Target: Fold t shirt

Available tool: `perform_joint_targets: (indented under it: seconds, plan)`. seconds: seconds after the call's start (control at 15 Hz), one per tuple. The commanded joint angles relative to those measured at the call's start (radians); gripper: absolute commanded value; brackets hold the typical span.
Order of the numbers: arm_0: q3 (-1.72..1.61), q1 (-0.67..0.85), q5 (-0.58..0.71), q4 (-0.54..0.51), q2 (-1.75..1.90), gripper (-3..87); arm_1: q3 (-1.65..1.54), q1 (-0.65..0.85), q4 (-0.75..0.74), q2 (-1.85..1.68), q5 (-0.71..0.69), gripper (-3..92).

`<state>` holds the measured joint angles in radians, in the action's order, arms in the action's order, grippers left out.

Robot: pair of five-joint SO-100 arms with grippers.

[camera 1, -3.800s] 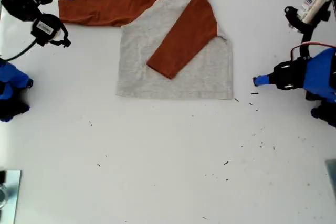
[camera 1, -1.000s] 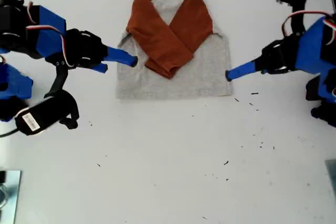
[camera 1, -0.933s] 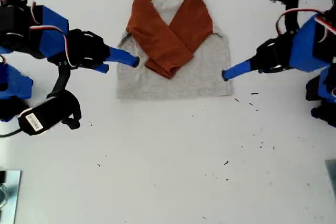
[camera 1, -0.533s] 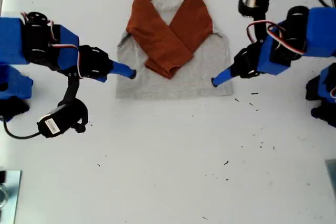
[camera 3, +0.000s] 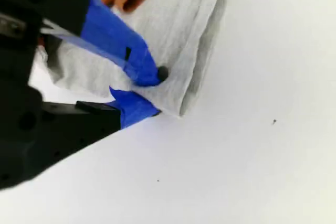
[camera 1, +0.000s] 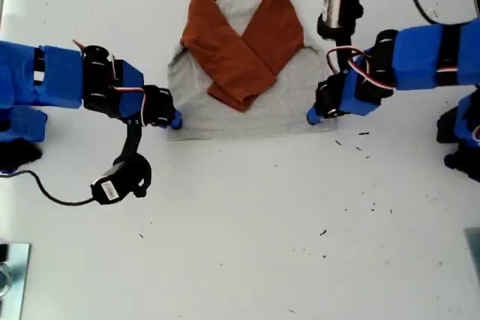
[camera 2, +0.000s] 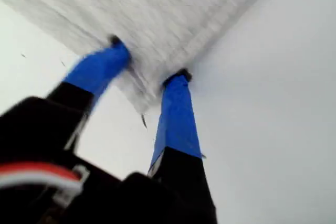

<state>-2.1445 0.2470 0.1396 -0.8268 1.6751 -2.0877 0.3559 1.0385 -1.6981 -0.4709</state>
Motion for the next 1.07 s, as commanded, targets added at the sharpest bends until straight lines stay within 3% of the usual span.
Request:
perform_joint_targets:
  seconds: [0.0,0.33,0.67,0.87,1.0]
  plan:
    - [0.015,-0.003,0.005,0.018,0.02,-0.3,0.002,-0.011,0.005,0.008,0.009,3.4]
    - [0.081,-0.224,-0.052,-0.015,0.189,-0.3,0.017,-0.241,0.147,-0.373,0.064,3.3]
    - [0.166,-0.557,-0.198,-0.005,0.149,-0.3,0.049,-0.594,0.193,-0.583,0.301,3.2]
    - [0.199,-0.534,-0.149,-0.005,0.238,-0.3,0.132,-0.485,0.172,-0.578,0.187,3.2]
    - [0.143,-0.371,-0.063,-0.038,0.414,-0.3,0.121,-0.295,0.11,-0.598,0.06,3.2]
